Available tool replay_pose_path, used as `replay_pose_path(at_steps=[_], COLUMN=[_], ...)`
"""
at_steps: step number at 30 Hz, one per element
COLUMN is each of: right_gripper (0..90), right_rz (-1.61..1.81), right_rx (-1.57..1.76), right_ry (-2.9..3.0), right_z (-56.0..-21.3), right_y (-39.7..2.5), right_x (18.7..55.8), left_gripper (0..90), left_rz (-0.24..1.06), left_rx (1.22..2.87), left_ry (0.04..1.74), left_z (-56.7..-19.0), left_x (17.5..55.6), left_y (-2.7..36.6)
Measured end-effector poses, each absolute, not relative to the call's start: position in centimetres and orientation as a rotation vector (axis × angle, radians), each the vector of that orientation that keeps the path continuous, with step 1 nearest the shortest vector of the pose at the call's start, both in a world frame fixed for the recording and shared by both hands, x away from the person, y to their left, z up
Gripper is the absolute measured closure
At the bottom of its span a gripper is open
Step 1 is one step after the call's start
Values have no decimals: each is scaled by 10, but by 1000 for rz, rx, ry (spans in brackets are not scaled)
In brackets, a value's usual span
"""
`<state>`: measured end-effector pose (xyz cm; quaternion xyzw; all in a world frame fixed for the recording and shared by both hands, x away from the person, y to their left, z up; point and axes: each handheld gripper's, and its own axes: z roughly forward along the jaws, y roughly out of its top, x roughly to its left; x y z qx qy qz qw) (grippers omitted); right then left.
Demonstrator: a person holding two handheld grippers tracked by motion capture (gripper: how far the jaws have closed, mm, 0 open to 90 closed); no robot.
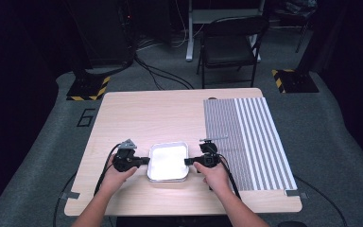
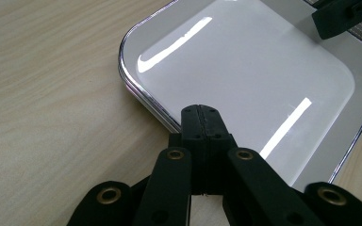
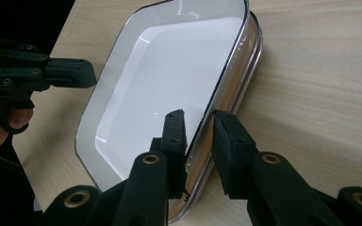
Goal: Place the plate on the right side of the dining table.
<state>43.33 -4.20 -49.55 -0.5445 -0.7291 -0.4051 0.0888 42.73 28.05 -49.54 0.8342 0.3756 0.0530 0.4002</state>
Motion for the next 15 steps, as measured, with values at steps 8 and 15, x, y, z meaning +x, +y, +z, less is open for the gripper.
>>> replay_pose_path(at_steps=[8, 15], right_gripper=[752, 752], right_rz=[-1194, -1204], right_rx=[-1647, -1642], right_ry=[-2219, -2236], right_z=[-493, -493], right_y=[-37, -36], right_x=[433, 433], left_gripper=[900, 900], left_rz=[134, 140], left_rx=[2098, 2102], left_ry=[956, 956], left_z=[-496, -496], left_x=[427, 427], left_y=[281, 280])
